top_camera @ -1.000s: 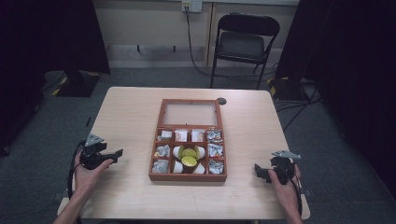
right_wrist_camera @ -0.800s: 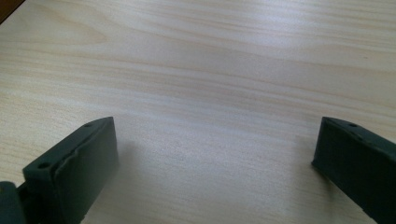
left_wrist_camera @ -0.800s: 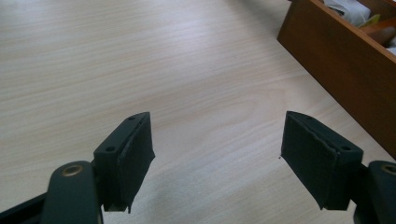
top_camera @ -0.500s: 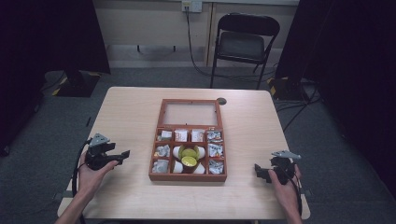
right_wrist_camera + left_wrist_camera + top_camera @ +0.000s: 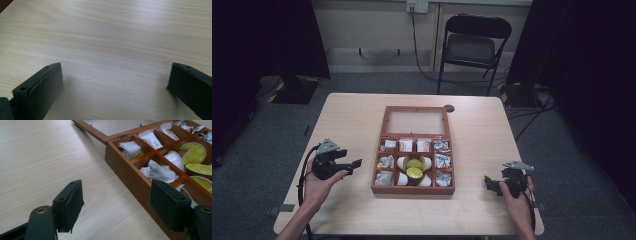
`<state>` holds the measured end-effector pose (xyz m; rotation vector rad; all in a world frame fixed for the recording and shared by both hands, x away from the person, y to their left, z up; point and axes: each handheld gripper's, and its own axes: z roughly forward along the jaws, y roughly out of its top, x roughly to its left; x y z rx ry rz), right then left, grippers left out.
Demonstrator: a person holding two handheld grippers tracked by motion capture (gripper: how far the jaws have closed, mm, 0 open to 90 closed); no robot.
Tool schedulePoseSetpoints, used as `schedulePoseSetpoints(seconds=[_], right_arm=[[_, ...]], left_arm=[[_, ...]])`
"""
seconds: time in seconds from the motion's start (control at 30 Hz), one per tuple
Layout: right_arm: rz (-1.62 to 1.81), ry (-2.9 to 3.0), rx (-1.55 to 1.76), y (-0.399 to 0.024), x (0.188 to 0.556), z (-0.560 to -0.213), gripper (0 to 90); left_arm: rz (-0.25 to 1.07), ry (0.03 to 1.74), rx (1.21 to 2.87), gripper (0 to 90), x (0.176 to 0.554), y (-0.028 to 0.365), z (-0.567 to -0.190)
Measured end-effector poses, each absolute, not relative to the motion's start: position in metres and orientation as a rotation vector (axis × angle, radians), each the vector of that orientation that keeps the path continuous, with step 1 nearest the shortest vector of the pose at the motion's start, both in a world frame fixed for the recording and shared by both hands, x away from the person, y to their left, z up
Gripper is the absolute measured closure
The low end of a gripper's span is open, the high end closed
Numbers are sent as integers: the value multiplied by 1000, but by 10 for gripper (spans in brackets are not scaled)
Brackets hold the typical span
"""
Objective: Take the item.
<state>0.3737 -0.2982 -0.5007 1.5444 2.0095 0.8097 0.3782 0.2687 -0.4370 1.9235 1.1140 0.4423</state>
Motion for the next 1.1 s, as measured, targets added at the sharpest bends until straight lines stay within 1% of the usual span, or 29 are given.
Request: schedulePoseSetpoints(seconds=[0.07,0.13,0.33,0.73,1.03,1.1], right_arm=[[809,2009,1545,-298,374,-501,0],[808,2008,1545,-298,374,-501,0],[809,2008,1546,-298,374,-501,0],[808,2008,1546,-298,374,-501,0],[809,2008,1546,-298,374,-501,0],[809,2008,1546,-298,374,-501,0]], left_arm=[[447,1107,1931,272,379,265,-436],[420,1087,1933,293,380,261,-435],[388,1041,1955,300,383,247,-432],[294,1000,1982,279,394,222,-431],[278,899,2051,293,402,185,-421],[266,885,2045,293,403,177,-419]])
